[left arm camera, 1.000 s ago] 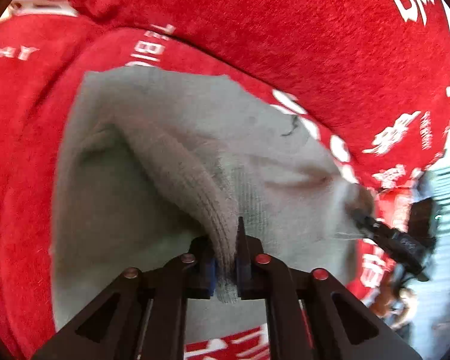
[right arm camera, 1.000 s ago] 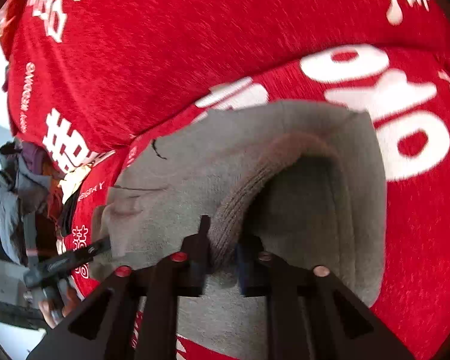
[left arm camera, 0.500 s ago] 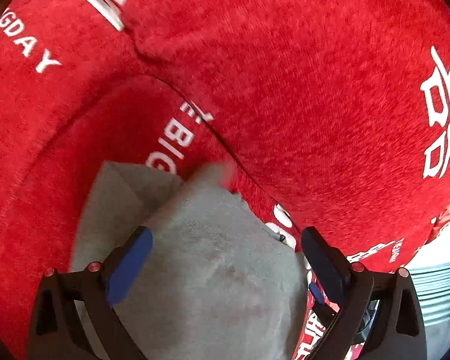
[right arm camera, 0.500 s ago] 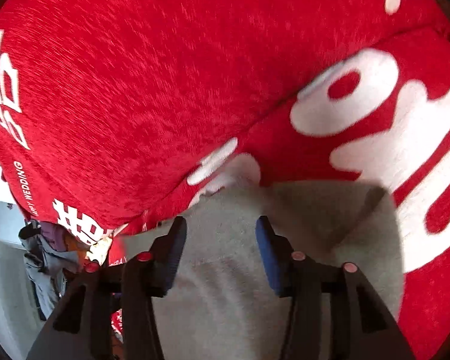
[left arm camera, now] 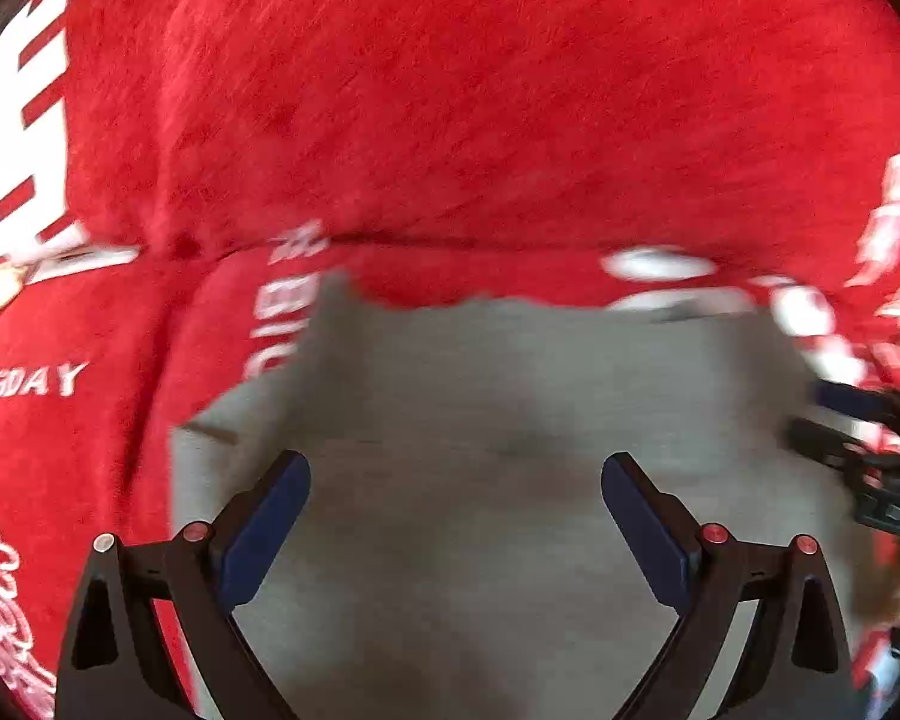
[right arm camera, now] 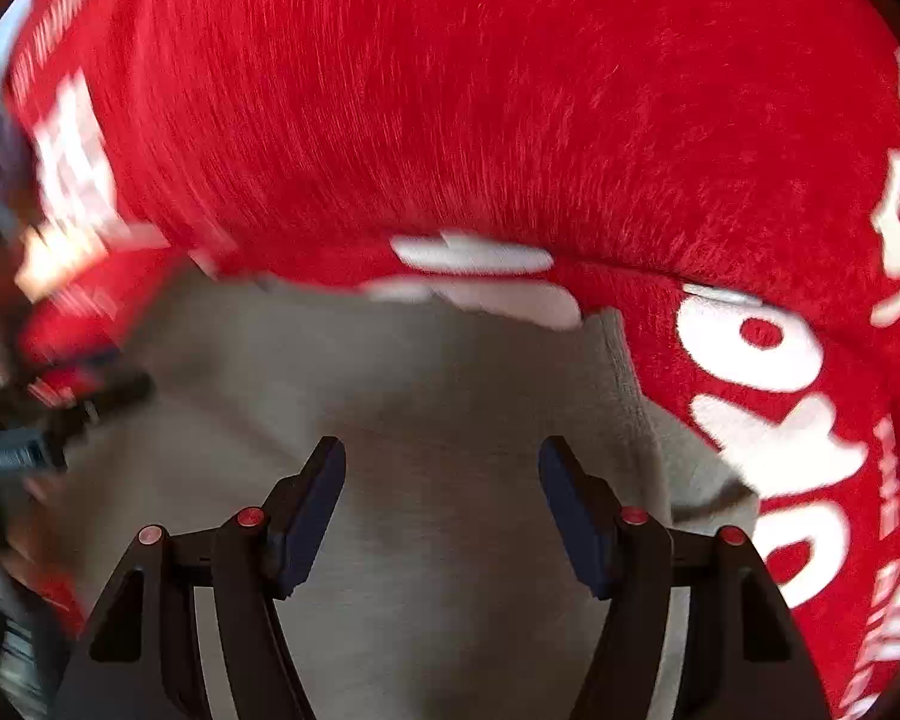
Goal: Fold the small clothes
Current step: 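Open both grippers and release the folded grey sweater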
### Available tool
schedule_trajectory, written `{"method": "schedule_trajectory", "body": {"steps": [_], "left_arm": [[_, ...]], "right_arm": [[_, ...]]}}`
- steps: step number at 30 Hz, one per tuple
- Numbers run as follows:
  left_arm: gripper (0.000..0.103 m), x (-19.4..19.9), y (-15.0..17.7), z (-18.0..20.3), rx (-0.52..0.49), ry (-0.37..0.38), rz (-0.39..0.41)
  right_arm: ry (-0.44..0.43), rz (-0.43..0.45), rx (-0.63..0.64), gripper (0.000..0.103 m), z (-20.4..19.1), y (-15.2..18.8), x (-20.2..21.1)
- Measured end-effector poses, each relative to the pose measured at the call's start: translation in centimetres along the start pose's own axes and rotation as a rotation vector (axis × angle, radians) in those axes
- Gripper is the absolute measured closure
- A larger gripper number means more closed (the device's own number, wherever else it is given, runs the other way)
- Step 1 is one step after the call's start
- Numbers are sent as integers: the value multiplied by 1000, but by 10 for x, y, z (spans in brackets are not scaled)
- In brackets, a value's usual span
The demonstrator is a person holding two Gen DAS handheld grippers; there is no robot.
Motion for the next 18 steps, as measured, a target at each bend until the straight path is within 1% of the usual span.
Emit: {"method": "schedule_trajectory", "body": {"steps": [1, 2, 3, 4, 5, 6, 7, 8, 10, 11, 12, 14, 15, 16, 17, 18], "left_arm": [[4, -12, -1, -15, 50, -15, -27], [4, -21, 1, -35, 118, -11, -43], [4, -25, 4, -51, 169, -48, -35], [4, -29, 7, -63, 201, -60, -43], [2, -35, 11, -77, 235, -29, -57], [0, -39, 14, -86, 272, 21, -70], [0, -37, 14, -90, 285, 29, -65], [0, -34, 12, -91, 286, 25, -69], [0, -21, 11, -92, 292, 12, -60], [0, -8, 12, -93, 298, 10, -30], [0, 3, 12, -91, 304, 14, -2], [0, 28, 18, -84, 313, 11, 50], [0, 37, 22, -83, 311, 23, 67], [0, 46, 26, -72, 303, 48, 81], [0, 51, 31, -55, 268, 83, 82], [0, 57, 35, -39, 223, 99, 77]], "right_arm": [[27, -20, -6, 32, 7, 2, -7], [67, -36, -40, 33, 27, 8, -13], [50, -13, -79, 33, 43, 14, -11], [-13, 29, -126, 34, 57, 19, -4], [-63, 56, -164, 36, 68, 23, 2], [-87, 64, -179, 38, 74, 25, 4], [-90, 63, -176, 40, 75, 25, 5], [-78, 55, -161, 40, 73, 25, 5], [-4, 34, -138, 39, 63, 22, 8], [39, 38, -133, 37, 55, 22, 13], [76, 66, -116, 37, 43, 23, 25], [61, 95, -93, 33, 25, 29, 39], [34, 106, -68, 32, 10, 34, 46], [25, 110, -46, 32, -1, 38, 50], [23, 109, -7, 32, -18, 47, 53], [16, 105, 17, 32, -29, 52, 52]]}}
Point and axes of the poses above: each gripper's, at about its wrist camera, not at the fingertips, and x roughly against the way its jaws point, z to its right, y to its underside, the point moved 1 cm from there along -x, roughly the way its jaws point, and after that the axes turned 9 degrees about -y, right-handed, at the moved point
